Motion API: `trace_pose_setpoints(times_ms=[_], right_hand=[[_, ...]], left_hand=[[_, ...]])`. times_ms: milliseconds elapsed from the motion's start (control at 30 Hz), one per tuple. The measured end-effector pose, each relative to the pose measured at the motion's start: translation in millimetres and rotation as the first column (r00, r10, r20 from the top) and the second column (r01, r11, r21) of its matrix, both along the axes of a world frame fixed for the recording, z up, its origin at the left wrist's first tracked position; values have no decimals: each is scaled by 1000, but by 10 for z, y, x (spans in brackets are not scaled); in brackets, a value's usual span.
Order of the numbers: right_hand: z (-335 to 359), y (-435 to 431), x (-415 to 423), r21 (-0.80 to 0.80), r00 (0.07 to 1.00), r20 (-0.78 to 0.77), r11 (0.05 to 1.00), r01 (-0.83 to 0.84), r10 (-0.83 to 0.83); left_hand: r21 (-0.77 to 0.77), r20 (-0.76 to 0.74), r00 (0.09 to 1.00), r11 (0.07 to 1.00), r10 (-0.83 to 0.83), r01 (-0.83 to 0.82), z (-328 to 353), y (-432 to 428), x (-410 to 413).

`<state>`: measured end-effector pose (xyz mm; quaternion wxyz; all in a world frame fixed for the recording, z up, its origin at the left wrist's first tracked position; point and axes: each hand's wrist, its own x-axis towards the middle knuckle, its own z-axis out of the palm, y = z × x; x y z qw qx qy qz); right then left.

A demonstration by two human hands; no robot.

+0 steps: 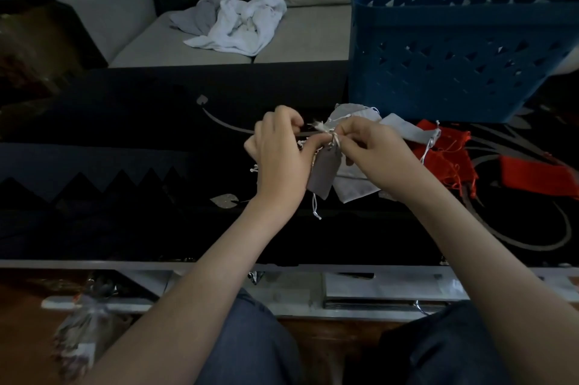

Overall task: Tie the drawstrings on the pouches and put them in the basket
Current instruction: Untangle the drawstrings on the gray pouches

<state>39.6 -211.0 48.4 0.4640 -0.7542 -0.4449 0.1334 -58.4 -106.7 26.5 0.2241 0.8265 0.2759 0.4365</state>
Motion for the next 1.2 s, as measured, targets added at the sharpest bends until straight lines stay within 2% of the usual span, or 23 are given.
trace_pose_setpoints(times_ms=[200, 367, 500, 700, 767, 800, 867, 933, 1000, 1033, 1067, 1133, 1200], right_hand=[[0, 56, -14, 30, 999, 28, 999, 35, -36], [11, 109, 10, -2, 993, 103, 998, 61, -61], [1, 111, 28, 20, 983, 143, 993, 117, -118], [6, 142, 0, 42, 975, 142, 985, 165, -169], [4, 153, -1, 38, 982, 101, 987, 157, -161], [3, 155, 1, 43, 988, 60, 989, 143, -145], [6, 173, -13, 91, 994, -77, 992, 82, -75], [5, 214, -29, 161, 978, -209, 987, 24, 10], [-11, 283, -52, 222, 954, -290, 975, -8, 74], [-23, 319, -69, 240, 945, -312, 971, -20, 97], [-40, 361, -96, 246, 941, -320, 969, -32, 112], [-93, 436, -138, 225, 945, -303, 973, -52, 121], [-164, 523, -177, 166, 950, -288, 983, -72, 118]], left_hand=[[221, -16, 1000, 975, -13, 16, -14, 16, -31], [456, -115, 993, 888, 2, 51, 25, 102, -77], [491, -134, 991, 870, 17, 51, 22, 155, -118], [274, -10, 995, 957, -99, 98, 25, 84, -83], [176, 32, 985, 971, -167, 159, 40, 101, -117], [81, 55, 972, 971, -229, 224, 49, 120, -140], [-198, 137, 921, 901, -366, 387, 63, 156, -174], [-438, 242, 876, 759, -417, 482, 61, 158, -162], [-643, 295, 880, 604, -372, 470, 51, 192, -153], [-728, 291, 887, 519, -358, 448, 45, 226, -164], [-773, 264, 891, 471, -370, 425, 45, 274, -200], [-787, 159, 886, 485, -435, 380, 43, 348, -305], [-766, 120, 907, 543, -403, 343, 36, 430, -417]])
